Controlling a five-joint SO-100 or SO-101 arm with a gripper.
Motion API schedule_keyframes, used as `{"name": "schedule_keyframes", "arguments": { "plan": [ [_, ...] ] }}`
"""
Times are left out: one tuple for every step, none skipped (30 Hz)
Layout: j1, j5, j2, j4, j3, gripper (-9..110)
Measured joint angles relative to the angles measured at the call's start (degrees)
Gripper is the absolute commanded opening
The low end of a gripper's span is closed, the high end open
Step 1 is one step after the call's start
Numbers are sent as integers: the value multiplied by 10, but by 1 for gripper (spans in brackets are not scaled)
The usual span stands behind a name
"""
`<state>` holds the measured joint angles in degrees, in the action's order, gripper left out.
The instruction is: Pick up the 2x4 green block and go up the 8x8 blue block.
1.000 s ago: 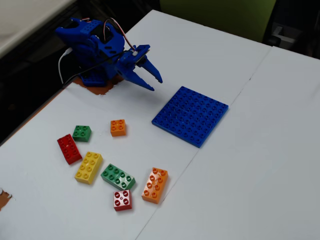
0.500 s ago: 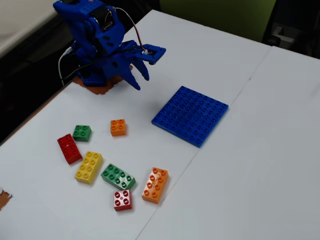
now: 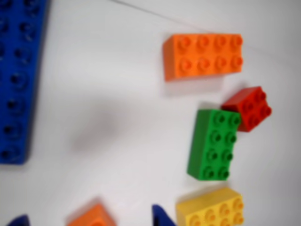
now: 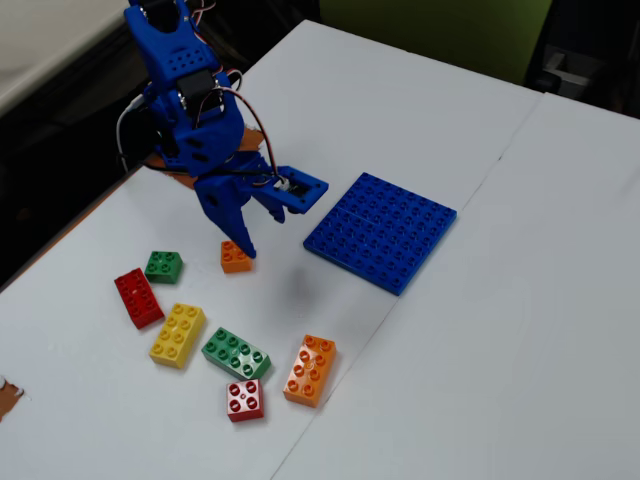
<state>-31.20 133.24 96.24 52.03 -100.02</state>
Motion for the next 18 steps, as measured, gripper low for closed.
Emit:
{"name": "schedule_keyframes", "arguments": {
  "plan": [
    [-14, 19, -11, -16, 2, 33],
    [-26, 38, -26, -27, 10, 33],
    [-36, 46, -46, -25, 29, 33],
    [-42, 48, -73, -9, 63, 33],
    [-46, 49, -105, 19, 109, 33],
    [-48, 47, -140, 53, 163, 33],
    [-48, 45, -173, 84, 220, 33],
    [-49, 39, -203, 112, 272, 33],
    [-53, 30, -226, 118, 312, 33],
    [-55, 16, -243, 115, 336, 33],
    [-60, 4, -260, 107, 350, 33],
    [-64, -10, -279, 96, 360, 33],
    [-68, -21, -300, 89, 372, 33],
    [-72, -26, -323, 87, 392, 33],
    [-75, -35, -345, 87, 413, 33],
    [-79, -45, -365, 86, 434, 33],
    [-83, -52, -381, 86, 454, 33],
    [-88, -55, -394, 86, 466, 33]
  ]
}}
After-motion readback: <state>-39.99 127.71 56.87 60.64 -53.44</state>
